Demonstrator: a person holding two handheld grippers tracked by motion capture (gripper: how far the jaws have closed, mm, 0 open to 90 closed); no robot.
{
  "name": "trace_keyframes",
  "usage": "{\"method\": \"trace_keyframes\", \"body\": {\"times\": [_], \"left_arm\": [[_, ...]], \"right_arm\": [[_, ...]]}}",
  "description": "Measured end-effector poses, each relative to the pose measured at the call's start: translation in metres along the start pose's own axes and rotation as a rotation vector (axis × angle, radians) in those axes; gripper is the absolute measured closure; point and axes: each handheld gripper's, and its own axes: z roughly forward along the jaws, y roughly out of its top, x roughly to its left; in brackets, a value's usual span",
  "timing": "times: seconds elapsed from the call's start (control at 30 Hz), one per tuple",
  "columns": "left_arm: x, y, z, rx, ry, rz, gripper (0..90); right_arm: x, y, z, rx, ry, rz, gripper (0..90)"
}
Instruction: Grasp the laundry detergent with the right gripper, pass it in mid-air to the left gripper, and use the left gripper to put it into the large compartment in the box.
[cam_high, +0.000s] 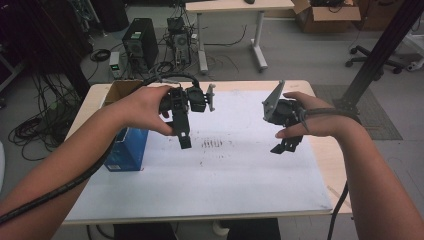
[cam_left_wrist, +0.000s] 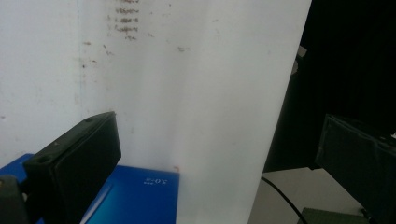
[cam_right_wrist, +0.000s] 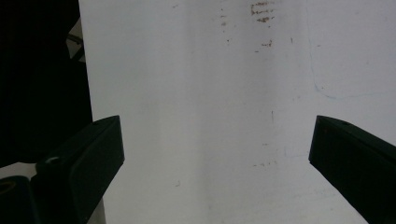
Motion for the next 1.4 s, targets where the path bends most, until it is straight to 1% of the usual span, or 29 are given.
{"method": "trace_keyframes", "body": {"times": [0.03, 0.1, 0.13, 0.2, 0.3, 0.5, 0.7, 1.17, 1.27, 1.33, 1.37, 1.4], "left_arm": [[0.0, 0.0, 0.0, 0.0, 0.004, 0.005, 0.2], [0.0, 0.001, 0.001, 0.004, -0.005, 0.014, 0.2], [0.0, 0.002, 0.002, 0.01, 0.0, 0.016, 0.2], [0.001, 0.003, 0.002, 0.013, -0.006, 0.023, 0.2], [0.002, 0.002, 0.002, 0.019, -0.003, 0.024, 0.2], [0.006, -0.002, 0.001, 0.014, 0.004, 0.008, 0.2], [0.009, -0.006, 0.001, 0.013, 0.002, 0.002, 0.2], [0.013, -0.013, 0.004, 0.007, -0.001, 0.001, 0.2], [0.013, -0.014, 0.007, 0.007, 0.0, 0.001, 0.2], [0.012, -0.014, 0.01, 0.003, -0.008, -0.007, 0.2], [0.011, -0.014, 0.012, -0.005, -0.012, -0.009, 0.2], [0.01, -0.014, 0.014, -0.02, -0.014, -0.007, 0.2]], "right_arm": [[-0.001, 0.0, 0.0, 0.001, 0.002, 0.002, 3.4], [-0.001, -0.001, 0.001, 0.003, 0.004, 0.004, 3.4], [-0.002, -0.001, 0.001, 0.007, 0.005, 0.002, 3.4], [-0.002, -0.002, 0.001, 0.013, 0.006, 0.005, 3.3], [-0.003, -0.003, 0.001, 0.023, 0.009, 0.008, 3.4], [-0.004, -0.003, 0.001, 0.03, 0.012, 0.015, 3.4], [-0.004, 0.0, 0.003, 0.03, 0.015, 0.006, 3.4], [-0.006, 0.003, 0.006, 0.033, 0.023, 0.008, 3.4], [-0.006, 0.004, 0.007, 0.024, 0.021, 0.007, 3.4], [-0.005, 0.005, 0.007, 0.021, 0.016, 0.008, 3.4], [-0.005, 0.005, 0.007, 0.015, 0.015, 0.01, 3.3], [-0.005, 0.004, 0.008, -0.003, 0.013, 0.012, 3.0]]}}
